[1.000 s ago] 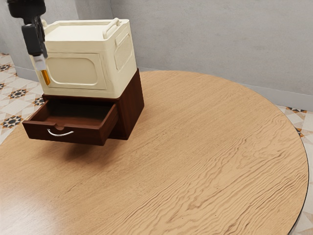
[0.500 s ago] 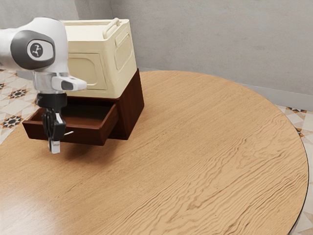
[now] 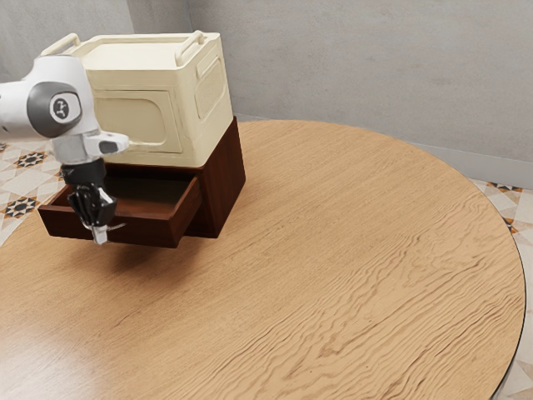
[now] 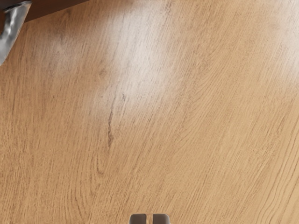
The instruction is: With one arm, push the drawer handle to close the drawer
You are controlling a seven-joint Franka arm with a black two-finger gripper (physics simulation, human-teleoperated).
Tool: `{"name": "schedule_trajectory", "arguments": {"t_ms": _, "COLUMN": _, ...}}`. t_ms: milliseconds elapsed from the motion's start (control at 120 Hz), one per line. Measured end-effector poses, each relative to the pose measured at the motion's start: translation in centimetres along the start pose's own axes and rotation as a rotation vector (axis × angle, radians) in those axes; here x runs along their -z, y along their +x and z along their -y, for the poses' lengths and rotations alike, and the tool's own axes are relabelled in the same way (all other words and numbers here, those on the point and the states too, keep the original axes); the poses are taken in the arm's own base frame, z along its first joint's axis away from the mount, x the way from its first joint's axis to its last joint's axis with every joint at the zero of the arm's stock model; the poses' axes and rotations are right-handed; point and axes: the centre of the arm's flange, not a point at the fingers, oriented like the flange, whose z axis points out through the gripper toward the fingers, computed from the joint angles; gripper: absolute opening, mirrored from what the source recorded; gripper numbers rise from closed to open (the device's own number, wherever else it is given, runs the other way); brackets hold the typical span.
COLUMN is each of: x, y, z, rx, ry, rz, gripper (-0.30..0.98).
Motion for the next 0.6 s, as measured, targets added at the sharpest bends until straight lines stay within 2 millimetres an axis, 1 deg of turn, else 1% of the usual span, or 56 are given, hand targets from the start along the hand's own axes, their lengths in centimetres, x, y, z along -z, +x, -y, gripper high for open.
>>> {"name": "schedule_trajectory", "arguments": {"t_ms": 75, "x": 0.0, "y": -0.3, "z": 1.2, "rx": 0.035, "ry": -0.003, "rz": -0.01, "gripper": -0.09}}
{"name": "schedule_trajectory", "arguments": {"t_ms": 133, "x": -0.2, "y": -0.2, "z": 1.7, "rx": 0.046, "ry": 0.006, "rz": -0.006, "gripper": -0.1}}
{"name": "schedule_trajectory", "arguments": {"t_ms": 200, "x": -0.9, "y": 0.6, "z": 2.1, "rx": 0.051, "ry": 0.015, "rz": 0.012, "gripper": -0.1}}
{"name": "schedule_trajectory", "arguments": {"t_ms": 292, "x": -1.4, "y": 1.7, "z": 2.6, "rx": 0.053, "ry": 0.033, "rz": 0.023, "gripper": -0.1}}
{"name": "schedule_trajectory", "arguments": {"t_ms": 408, "x": -1.4, "y": 3.1, "z": 3.3, "rx": 0.056, "ry": 0.062, "rz": 0.016, "gripper": -0.1}}
{"name": "schedule_trajectory", "arguments": {"t_ms": 483, "x": -1.1, "y": 3.7, "z": 4.6, "rx": 0.076, "ry": 0.07, "rz": 0.006, "gripper": -0.1}}
{"name": "schedule_trajectory", "arguments": {"t_ms": 600, "x": -0.8, "y": 2.5, "z": 8.0, "rx": 0.138, "ry": 0.077, "rz": -0.005, "gripper": -0.1}}
